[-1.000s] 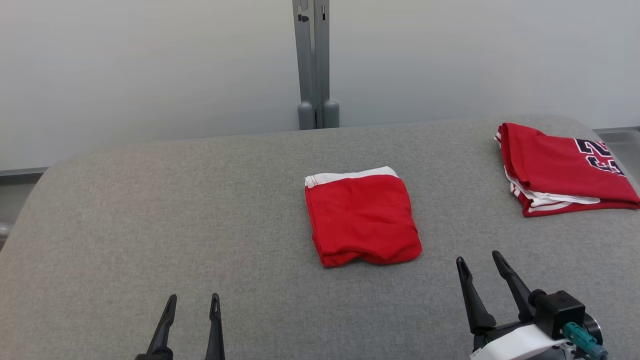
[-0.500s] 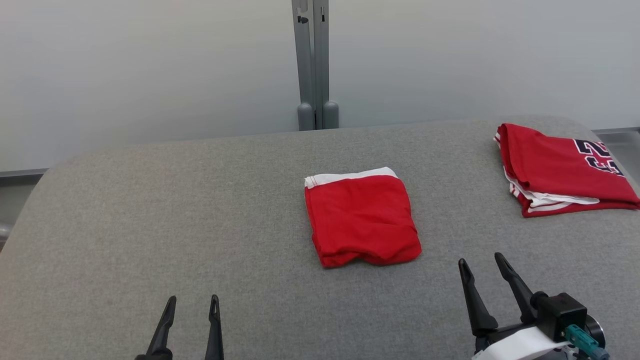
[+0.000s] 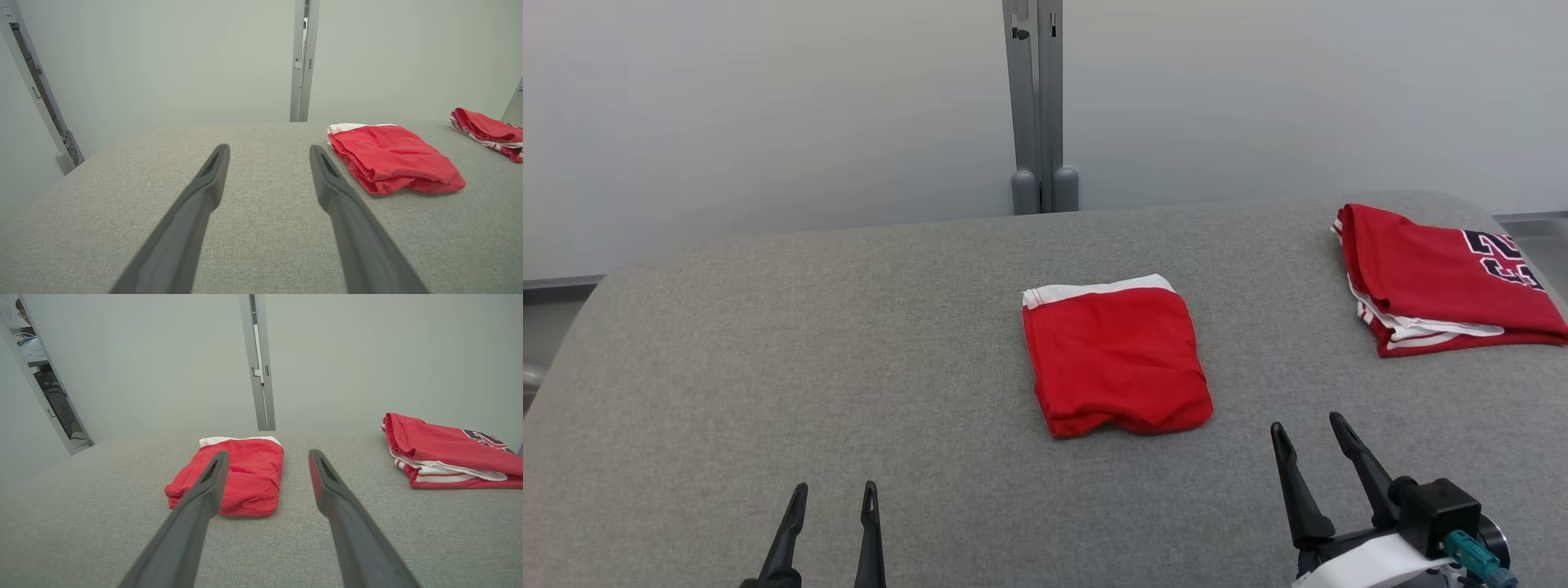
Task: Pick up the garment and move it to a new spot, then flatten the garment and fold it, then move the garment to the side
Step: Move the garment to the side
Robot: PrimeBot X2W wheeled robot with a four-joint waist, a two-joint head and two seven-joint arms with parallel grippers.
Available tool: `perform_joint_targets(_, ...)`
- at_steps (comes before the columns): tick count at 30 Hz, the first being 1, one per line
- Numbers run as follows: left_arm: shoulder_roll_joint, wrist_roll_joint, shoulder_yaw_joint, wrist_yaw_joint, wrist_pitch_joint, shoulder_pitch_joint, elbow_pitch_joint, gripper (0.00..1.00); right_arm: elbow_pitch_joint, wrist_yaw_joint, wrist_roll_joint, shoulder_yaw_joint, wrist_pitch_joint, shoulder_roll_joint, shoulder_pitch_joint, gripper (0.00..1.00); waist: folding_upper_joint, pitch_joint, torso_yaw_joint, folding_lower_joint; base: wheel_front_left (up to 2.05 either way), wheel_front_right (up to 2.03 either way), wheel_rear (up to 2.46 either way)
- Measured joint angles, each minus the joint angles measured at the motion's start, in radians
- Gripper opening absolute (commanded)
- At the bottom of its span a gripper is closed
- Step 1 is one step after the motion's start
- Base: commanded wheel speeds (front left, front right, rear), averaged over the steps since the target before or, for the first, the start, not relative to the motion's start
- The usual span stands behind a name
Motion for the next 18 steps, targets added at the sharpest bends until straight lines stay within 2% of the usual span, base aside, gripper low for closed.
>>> perform_joint_targets(18,0.000,-0.003,-0.010,0.005,0.000,-0.002,-0.004,1.00,-0.005,0.000,0.003,-0.018,0.000,0.008,0.000,1.00,0.0000,0.002,-0.001,0.0000,0.00,0.00,0.00)
